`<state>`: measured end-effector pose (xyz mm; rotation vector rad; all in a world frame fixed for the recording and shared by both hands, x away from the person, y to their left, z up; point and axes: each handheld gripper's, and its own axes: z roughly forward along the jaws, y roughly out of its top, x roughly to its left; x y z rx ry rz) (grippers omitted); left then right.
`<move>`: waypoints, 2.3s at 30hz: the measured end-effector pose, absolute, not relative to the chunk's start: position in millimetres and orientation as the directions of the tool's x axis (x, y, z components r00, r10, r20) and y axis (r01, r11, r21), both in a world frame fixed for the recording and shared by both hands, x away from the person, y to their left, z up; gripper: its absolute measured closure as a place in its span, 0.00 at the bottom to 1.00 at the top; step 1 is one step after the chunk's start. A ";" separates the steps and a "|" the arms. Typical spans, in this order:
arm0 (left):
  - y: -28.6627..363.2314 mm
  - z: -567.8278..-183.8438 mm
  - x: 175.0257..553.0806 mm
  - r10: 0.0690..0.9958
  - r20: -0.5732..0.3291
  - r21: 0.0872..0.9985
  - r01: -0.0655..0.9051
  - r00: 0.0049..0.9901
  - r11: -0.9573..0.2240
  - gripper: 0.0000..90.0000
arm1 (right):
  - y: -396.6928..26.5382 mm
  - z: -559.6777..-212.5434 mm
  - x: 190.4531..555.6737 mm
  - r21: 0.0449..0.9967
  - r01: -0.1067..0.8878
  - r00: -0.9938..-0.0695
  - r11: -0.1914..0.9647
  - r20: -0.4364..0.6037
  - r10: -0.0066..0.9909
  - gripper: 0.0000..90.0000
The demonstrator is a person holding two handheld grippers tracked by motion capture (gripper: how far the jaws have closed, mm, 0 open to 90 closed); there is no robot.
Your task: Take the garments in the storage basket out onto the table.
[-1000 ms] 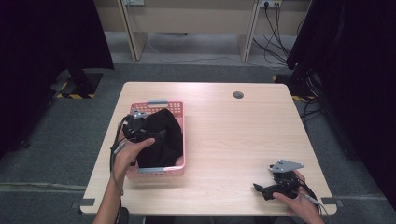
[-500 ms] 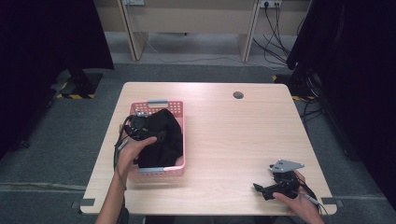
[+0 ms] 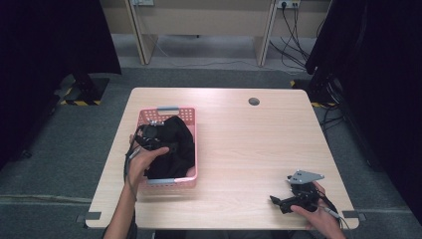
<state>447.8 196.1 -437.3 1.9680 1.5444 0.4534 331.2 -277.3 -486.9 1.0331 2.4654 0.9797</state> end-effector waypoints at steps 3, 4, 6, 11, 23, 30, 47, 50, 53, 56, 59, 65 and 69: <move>195.4 -445.3 450.3 0.957 -0.119 0.602 0.785 0.266 -0.144 0.00 | -277.3 -486.8 331.2 0.688 0.515 -0.699 0.511 -0.007 0.715 0.01; 194.9 -449.1 451.7 0.953 -0.142 0.589 0.797 0.270 -0.138 0.00 | -277.3 -486.8 331.2 0.688 0.515 -0.699 0.511 -0.007 0.715 0.01; 194.0 -455.3 454.2 0.946 -0.181 0.565 0.815 0.271 -0.126 0.00 | -277.3 -486.9 331.2 0.688 0.515 -0.699 0.511 -0.007 0.715 0.01; 190.9 -456.8 454.0 0.950 -0.157 0.563 0.815 0.270 -0.138 0.00 | -277.3 -486.8 331.3 0.688 0.515 -0.700 0.511 -0.007 0.715 0.01; 183.6 -454.8 443.5 0.945 -0.065 0.628 0.748 0.322 -0.212 0.32 | -277.2 -486.9 331.3 0.688 0.515 -0.699 0.511 -0.008 0.715 0.01; 186.4 -444.0 436.8 0.942 -0.063 0.675 0.709 0.329 -0.203 0.46 | -277.3 -486.8 331.4 0.688 0.515 -0.700 0.511 -0.007 0.714 0.01; 187.5 -401.3 419.4 0.933 -0.051 0.764 0.616 0.355 -0.193 0.47 | -277.2 -486.8 331.4 0.688 0.515 -0.700 0.511 -0.007 0.714 0.01; 188.3 -396.4 417.3 0.933 -0.052 0.773 0.605 0.357 -0.189 0.47 | -277.3 -486.8 331.4 0.688 0.515 -0.700 0.511 -0.007 0.714 0.01; 188.8 -392.0 415.2 0.932 -0.051 0.781 0.596 0.359 -0.187 0.47 | -277.2 -486.8 331.4 0.688 0.515 -0.700 0.511 -0.007 0.714 0.01; 190.2 -385.2 412.1 0.932 -0.049 0.795 0.579 0.360 -0.181 0.47 | -277.2 -486.8 331.4 0.688 0.515 -0.700 0.511 -0.007 0.714 0.01; 191.1 -377.7 408.1 0.930 -0.045 0.808 0.560 0.364 -0.180 0.47 | -277.2 -486.8 331.4 0.688 0.515 -0.700 0.511 -0.007 0.714 0.01; 190.6 -364.4 400.4 0.930 -0.019 0.830 0.524 0.367 -0.190 0.47 | -277.2 -486.8 331.4 0.688 0.515 -0.700 0.511 -0.007 0.714 0.01; 191.3 -359.4 397.3 0.929 -0.020 0.839 0.512 0.369 -0.185 0.47 | -277.3 -486.8 331.4 0.688 0.515 -0.700 0.511 -0.007 0.714 0.01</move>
